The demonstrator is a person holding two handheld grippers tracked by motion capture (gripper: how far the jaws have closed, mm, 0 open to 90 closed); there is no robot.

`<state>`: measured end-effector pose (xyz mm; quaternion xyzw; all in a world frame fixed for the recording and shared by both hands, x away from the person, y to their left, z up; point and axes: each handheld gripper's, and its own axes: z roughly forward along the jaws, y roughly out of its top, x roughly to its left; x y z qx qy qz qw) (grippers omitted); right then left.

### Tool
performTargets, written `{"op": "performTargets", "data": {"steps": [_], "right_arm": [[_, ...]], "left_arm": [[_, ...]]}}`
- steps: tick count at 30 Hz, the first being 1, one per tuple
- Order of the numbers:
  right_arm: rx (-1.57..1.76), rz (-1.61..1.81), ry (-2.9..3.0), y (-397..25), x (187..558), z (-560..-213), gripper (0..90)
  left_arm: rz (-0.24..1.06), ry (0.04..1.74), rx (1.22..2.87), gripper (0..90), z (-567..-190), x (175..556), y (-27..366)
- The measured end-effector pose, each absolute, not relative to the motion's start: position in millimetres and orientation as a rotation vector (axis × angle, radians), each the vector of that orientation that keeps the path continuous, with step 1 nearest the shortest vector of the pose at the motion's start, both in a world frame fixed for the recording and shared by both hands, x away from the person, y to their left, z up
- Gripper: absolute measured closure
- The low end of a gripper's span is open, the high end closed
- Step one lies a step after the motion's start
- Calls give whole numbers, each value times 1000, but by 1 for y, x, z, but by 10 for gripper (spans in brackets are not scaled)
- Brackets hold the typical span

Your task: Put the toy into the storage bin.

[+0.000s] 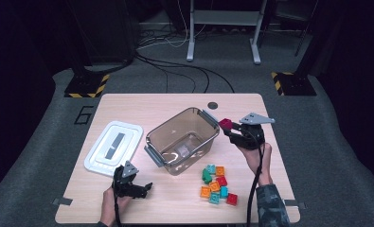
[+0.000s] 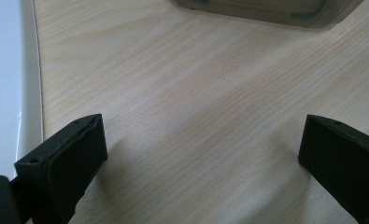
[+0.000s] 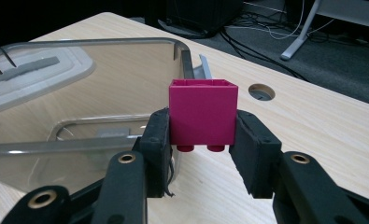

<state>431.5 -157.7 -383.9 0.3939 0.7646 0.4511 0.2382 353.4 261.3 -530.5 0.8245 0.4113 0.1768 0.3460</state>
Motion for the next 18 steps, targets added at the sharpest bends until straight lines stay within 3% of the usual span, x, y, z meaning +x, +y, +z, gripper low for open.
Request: {"op": "performTargets", "data": {"steps": [18], "right_arm": [[1058,1246,2157,-130,453,-386,586]], "left_arm": [[462,1062,2141,10,-530,353,261]]}}
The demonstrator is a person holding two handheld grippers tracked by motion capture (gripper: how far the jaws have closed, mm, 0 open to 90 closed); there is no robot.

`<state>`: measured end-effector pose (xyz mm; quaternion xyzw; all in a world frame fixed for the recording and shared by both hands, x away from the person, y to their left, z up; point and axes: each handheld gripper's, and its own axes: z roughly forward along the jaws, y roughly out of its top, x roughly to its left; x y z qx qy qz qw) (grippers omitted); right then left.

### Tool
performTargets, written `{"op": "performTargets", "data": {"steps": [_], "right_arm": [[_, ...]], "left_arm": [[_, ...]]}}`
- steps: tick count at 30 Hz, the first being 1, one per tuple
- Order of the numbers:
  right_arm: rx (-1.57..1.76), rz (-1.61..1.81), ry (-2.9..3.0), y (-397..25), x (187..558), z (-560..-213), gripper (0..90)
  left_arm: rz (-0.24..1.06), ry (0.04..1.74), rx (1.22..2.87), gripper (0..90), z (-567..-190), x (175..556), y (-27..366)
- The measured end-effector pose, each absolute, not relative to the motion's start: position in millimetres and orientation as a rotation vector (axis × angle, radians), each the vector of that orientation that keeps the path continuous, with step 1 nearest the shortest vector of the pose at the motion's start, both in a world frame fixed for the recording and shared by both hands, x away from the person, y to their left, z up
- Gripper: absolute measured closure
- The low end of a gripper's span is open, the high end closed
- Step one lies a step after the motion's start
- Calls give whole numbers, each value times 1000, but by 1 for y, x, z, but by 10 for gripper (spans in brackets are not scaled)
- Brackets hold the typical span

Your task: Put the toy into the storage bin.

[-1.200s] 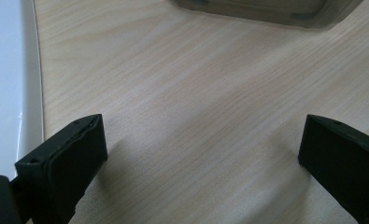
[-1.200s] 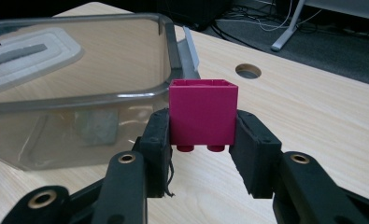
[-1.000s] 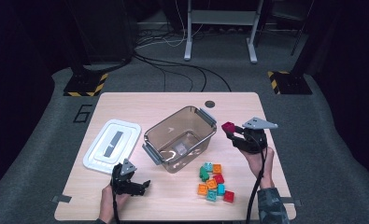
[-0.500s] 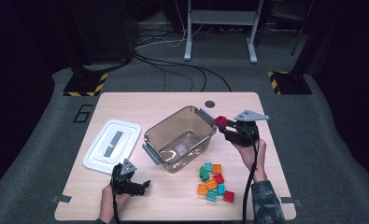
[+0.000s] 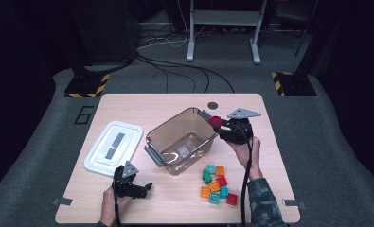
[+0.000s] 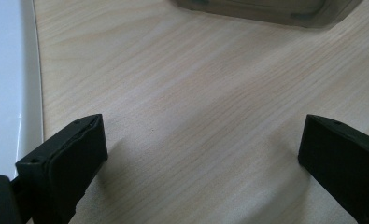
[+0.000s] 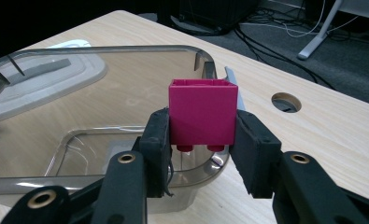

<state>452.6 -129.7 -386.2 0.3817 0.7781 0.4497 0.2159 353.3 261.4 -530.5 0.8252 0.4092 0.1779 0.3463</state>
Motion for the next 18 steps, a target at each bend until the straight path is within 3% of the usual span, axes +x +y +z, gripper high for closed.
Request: {"op": "performTargets", "data": {"steps": [18], "right_arm": [[1066,1225,2205,-111,465,-396,585]], "left_arm": [[458,1059,2150,10,-530,353,262]]}}
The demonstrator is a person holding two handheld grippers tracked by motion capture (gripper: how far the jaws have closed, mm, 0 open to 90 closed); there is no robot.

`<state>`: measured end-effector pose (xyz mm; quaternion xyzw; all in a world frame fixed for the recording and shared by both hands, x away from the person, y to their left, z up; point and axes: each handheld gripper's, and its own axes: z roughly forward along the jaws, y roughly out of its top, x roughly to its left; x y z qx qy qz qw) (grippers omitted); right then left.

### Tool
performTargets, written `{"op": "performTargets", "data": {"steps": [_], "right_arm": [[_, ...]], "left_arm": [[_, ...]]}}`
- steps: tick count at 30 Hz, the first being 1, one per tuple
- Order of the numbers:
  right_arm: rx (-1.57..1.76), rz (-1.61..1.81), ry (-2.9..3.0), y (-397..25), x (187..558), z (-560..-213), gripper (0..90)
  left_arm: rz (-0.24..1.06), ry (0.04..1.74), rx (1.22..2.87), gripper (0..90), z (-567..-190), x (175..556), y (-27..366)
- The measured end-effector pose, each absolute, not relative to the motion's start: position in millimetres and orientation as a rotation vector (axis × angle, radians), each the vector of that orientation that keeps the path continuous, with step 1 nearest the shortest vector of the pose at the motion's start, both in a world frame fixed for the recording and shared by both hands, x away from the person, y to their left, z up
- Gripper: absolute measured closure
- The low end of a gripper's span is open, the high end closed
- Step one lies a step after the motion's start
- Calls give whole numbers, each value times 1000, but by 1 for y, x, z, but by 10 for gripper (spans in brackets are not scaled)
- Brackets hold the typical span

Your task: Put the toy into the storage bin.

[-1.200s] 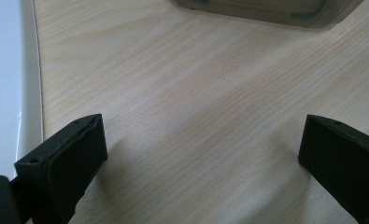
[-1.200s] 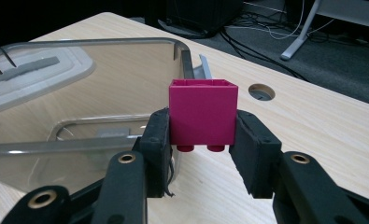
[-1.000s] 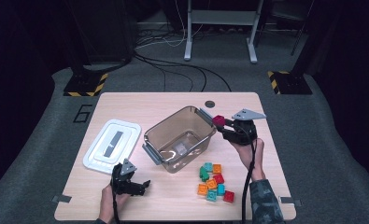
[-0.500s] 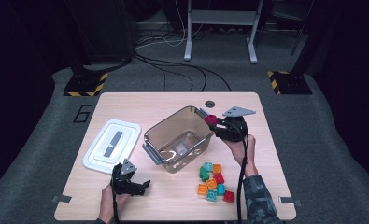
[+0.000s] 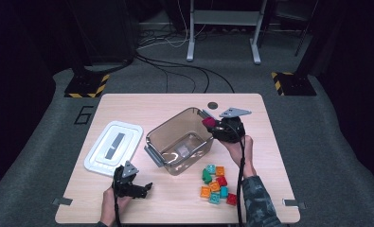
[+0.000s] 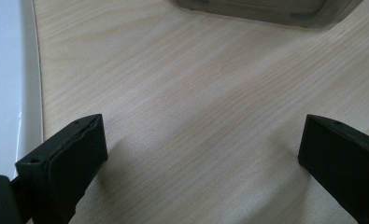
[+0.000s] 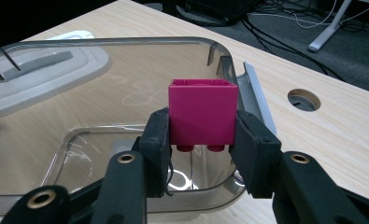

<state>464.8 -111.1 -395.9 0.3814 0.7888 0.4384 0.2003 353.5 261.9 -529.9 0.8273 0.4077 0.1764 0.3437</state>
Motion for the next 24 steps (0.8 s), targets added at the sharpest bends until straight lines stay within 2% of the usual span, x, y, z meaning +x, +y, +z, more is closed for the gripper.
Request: {"op": "performTargets", "data": {"steps": [9,12,14,21,24], "right_arm": [[1076,1218,2208,-112,465,-397,564],[1068,1244,2195,-114,462,-396,328],[1063,1248,2180,-116,458,-394,239],[1044,1265,2173,-129,441,-389,82],[1048,1265,2166,-136,431,-390,57]], "left_arm": [[465,1062,2141,10,-530,353,261],[467,1063,2141,10,-530,353,261],[470,1061,2143,10,-530,353,261],[472,1060,2142,10,-530,353,261],[472,1062,2141,10,-530,353,261]]}}
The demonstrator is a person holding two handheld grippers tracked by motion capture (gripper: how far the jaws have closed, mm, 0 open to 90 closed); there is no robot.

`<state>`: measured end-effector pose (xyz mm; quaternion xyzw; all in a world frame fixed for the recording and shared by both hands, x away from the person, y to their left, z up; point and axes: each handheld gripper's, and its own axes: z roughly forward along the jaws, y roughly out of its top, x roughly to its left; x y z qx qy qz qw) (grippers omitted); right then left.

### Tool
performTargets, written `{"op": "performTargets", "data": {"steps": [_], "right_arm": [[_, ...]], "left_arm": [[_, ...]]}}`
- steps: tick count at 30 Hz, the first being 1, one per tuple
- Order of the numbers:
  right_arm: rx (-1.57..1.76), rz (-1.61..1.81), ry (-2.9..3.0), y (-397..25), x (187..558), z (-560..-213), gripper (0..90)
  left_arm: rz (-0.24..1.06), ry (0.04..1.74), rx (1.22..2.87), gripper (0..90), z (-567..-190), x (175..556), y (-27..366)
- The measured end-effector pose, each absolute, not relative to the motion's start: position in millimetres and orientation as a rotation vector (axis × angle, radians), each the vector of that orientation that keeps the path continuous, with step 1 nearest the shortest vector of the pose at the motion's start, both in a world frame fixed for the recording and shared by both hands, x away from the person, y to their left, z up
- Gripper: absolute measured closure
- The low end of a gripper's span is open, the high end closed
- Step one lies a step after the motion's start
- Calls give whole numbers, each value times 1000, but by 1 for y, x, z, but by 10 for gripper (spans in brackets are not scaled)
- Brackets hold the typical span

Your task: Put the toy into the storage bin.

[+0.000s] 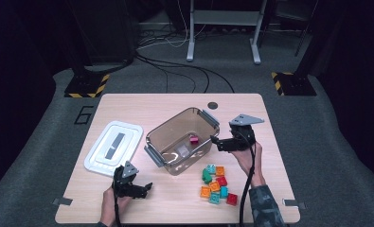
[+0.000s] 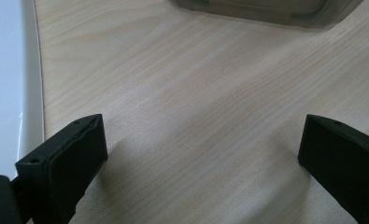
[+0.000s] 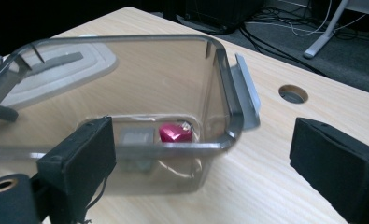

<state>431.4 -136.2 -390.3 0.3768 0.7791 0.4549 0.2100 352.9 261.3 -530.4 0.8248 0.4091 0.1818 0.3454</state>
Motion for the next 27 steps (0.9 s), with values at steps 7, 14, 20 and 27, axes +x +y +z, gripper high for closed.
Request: {"op": "performTargets", "data": {"steps": [7,14,20,27], "right_arm": [[1083,1253,2157,-153,413,-397,22],[1128,1206,2159,-168,388,-410,0],[1157,1197,2155,-175,372,-421,0],[1179,1177,2180,-177,354,-436,0]], "left_arm": [[462,1060,2148,11,-530,353,262],[462,1061,2148,11,-530,353,262],[468,1061,2144,11,-530,353,262],[457,1067,2143,11,-530,353,262]]}}
